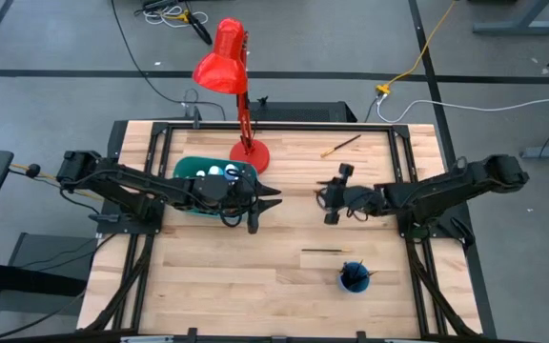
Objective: Pick & Place Paint Supplies
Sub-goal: Put the gold paint brush into the blue cup
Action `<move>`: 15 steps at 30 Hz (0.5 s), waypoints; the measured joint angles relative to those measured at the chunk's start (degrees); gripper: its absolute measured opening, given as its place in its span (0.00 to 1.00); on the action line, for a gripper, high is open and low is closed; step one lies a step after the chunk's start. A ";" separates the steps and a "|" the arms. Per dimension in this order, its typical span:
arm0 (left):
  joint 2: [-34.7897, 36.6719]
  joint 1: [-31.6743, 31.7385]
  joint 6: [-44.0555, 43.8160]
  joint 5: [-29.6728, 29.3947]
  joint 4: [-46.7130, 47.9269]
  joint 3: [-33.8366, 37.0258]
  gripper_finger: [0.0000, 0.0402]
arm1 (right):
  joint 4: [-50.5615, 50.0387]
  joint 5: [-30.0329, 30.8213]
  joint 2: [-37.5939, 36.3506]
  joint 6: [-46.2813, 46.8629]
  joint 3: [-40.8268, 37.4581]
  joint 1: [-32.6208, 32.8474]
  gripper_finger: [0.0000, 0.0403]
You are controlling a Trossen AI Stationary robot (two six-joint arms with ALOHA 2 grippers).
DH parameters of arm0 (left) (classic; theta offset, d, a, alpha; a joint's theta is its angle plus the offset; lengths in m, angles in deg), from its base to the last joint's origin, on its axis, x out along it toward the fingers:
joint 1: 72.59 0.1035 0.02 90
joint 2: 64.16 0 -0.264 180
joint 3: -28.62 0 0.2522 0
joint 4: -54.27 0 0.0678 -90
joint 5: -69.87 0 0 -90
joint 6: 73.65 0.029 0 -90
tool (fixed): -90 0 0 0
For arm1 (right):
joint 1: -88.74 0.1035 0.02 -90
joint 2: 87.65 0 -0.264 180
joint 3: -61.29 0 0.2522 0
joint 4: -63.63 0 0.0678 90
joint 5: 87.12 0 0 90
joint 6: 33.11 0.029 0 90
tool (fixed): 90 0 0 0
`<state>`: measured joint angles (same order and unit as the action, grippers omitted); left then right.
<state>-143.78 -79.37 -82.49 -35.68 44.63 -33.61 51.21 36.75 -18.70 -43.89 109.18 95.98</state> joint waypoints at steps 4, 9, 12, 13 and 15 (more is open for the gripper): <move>0.00 -0.07 0.02 0.00 -0.02 0.00 0.28 | -5.24 -2.96 -5.56 -3.26 0.00 -5.10 0.33; 0.00 -0.07 0.00 0.00 -0.02 0.00 0.28 | -9.70 -11.39 -8.01 -4.72 0.07 -17.19 0.33; 0.00 -0.07 0.01 -0.02 -0.02 0.00 0.28 | -11.54 -16.22 -7.29 -5.18 0.09 -25.95 0.33; 0.00 -0.07 0.02 -0.02 -0.02 0.00 0.28 | -11.95 -17.77 -6.63 -5.03 0.09 -28.60 0.33; 0.00 -0.07 0.00 -0.02 -0.04 0.00 0.28 | -12.04 -20.71 -4.94 -4.60 0.09 -33.30 0.33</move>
<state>-143.78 -79.44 -82.49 -35.71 44.59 -33.61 39.17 16.04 -23.64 -48.49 109.27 62.68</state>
